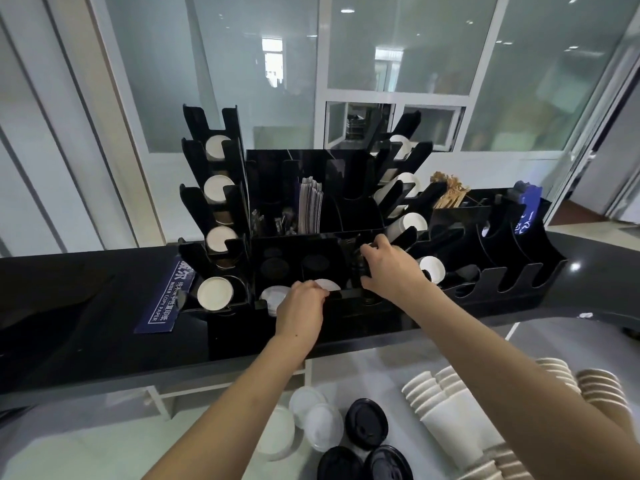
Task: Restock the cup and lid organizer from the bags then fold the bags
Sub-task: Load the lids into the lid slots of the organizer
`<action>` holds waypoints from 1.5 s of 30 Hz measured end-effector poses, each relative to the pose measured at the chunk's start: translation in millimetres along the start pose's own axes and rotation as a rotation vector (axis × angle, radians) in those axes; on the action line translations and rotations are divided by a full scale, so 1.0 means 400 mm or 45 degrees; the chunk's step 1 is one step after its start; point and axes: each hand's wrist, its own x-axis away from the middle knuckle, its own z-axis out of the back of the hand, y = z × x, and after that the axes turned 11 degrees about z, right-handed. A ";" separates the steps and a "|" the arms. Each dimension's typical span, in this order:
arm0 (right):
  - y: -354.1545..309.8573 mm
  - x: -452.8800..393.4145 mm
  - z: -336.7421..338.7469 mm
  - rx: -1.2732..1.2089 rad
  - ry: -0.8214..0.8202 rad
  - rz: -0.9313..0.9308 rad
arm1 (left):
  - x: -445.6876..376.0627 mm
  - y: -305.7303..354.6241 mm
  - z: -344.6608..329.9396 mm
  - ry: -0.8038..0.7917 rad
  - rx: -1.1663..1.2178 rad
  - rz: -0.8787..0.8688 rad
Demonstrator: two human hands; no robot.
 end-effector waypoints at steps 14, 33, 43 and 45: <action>0.024 -0.048 -0.087 0.280 -0.236 0.056 | -0.027 0.025 0.047 -0.023 -0.185 0.002; 0.031 -0.001 -0.215 0.073 -0.081 0.002 | -0.002 0.024 0.043 0.085 -0.137 0.013; 0.025 -0.008 -0.229 0.214 -0.196 -0.042 | -0.002 0.027 0.042 0.078 -0.154 0.018; 0.027 -0.008 -0.229 0.277 -0.193 -0.028 | -0.001 0.026 0.039 0.083 -0.154 0.017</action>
